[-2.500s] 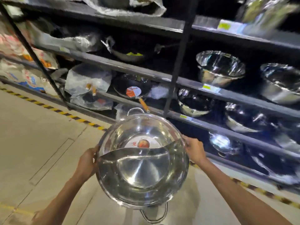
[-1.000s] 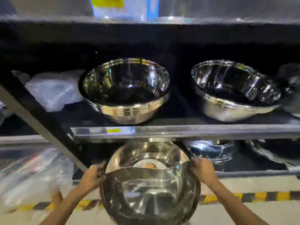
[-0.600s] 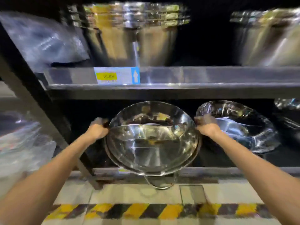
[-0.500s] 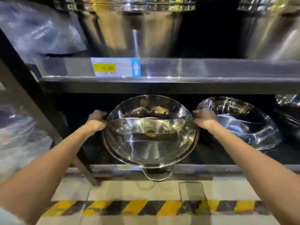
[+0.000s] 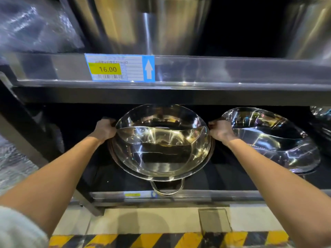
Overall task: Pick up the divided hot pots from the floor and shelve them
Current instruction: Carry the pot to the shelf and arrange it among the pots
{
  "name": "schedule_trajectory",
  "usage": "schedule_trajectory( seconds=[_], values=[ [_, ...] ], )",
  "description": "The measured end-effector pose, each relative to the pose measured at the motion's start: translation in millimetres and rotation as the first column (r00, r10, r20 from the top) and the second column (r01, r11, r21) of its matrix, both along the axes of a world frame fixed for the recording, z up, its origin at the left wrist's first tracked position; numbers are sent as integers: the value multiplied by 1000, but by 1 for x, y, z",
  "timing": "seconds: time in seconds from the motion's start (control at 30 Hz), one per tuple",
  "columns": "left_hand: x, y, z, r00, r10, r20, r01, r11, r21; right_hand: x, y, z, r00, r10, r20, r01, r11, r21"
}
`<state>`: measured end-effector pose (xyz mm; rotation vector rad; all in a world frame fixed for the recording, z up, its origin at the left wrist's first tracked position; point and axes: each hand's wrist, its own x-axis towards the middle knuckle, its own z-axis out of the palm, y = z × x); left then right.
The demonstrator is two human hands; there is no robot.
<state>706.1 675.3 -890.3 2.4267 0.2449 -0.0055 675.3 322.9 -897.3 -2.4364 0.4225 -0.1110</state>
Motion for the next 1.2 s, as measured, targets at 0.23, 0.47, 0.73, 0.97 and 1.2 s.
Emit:
schedule_trajectory(
  seconds=[0.23,0.47,0.73,0.97,1.2],
  values=[
    [-3,4,-10,997,56,-44,-56,998,16,10,5,-14,1000,-4,7,4,999,48],
    [-19,2,-13,997,65,-40,-63,997,50,-12,6,-18,998,45,38,-46,999,25],
    [-62,-18,-28,940,339,-43,-341,922,-182,-67,14,-27,988,96,125,-100,995,27],
    [-62,-2,-29,946,323,-26,-324,944,-58,-58,18,-23,975,184,-123,-180,983,49],
    [-50,1,-33,970,217,-110,-238,941,-240,-57,20,-24,974,197,-109,-197,980,10]
  ],
)
